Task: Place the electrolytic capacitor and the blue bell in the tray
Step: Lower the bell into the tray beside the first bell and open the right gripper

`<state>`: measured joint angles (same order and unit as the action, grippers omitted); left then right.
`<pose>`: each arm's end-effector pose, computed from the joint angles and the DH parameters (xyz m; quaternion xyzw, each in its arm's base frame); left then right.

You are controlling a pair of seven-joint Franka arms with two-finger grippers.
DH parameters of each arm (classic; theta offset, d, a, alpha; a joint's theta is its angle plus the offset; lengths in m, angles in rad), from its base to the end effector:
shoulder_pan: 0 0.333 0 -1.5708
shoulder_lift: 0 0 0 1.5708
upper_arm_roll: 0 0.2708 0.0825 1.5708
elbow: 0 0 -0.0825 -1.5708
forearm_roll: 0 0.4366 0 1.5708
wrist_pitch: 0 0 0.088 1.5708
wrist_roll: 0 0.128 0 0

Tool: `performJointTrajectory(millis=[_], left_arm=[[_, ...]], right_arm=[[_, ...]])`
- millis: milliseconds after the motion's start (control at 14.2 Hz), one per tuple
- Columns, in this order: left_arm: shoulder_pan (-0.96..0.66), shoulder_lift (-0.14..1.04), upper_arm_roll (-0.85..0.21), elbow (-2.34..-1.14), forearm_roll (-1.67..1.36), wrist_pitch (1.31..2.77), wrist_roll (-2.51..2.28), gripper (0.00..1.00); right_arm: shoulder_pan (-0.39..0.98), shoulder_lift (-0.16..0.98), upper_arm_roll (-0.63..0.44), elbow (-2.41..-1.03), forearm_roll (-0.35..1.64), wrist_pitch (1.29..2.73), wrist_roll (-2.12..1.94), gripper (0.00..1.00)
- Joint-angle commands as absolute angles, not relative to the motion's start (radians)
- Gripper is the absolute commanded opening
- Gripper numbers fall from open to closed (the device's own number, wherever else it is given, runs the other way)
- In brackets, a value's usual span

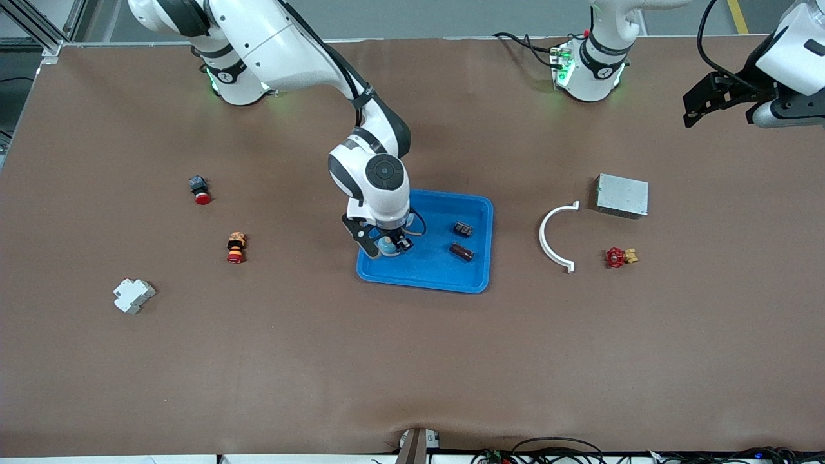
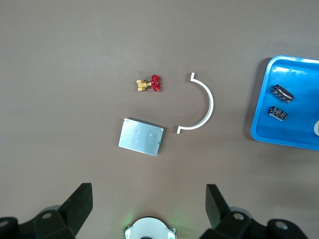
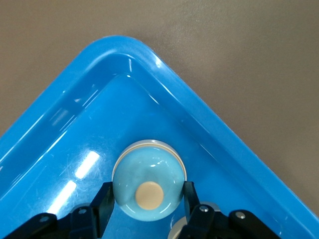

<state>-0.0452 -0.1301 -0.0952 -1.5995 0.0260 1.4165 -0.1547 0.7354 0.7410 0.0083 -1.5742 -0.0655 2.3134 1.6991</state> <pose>0.5486 -0.0768 0.6058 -0.9994 -0.0094 0.0236 0.0228 0.5232 0.4778 0.1139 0.8973 -0.4408 0.0197 0.0081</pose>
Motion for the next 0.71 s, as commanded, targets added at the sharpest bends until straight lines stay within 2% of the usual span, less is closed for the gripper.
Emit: performJointTrajectory(millis=[0,636], left_arm=[[-0.037,-0.133,-0.101,-1.598,0.017,1.413,-0.149,1.0],[-0.035,-0.117,-0.094,-1.595,0.02,1.411,-0.137,1.0]], right_arm=[[0.752,0.768,-0.005,-1.528,-0.084,2.298,1.727,0.0],[0.752,0.788,-0.005,-1.506,-0.095,2.298,1.769,0.0]])
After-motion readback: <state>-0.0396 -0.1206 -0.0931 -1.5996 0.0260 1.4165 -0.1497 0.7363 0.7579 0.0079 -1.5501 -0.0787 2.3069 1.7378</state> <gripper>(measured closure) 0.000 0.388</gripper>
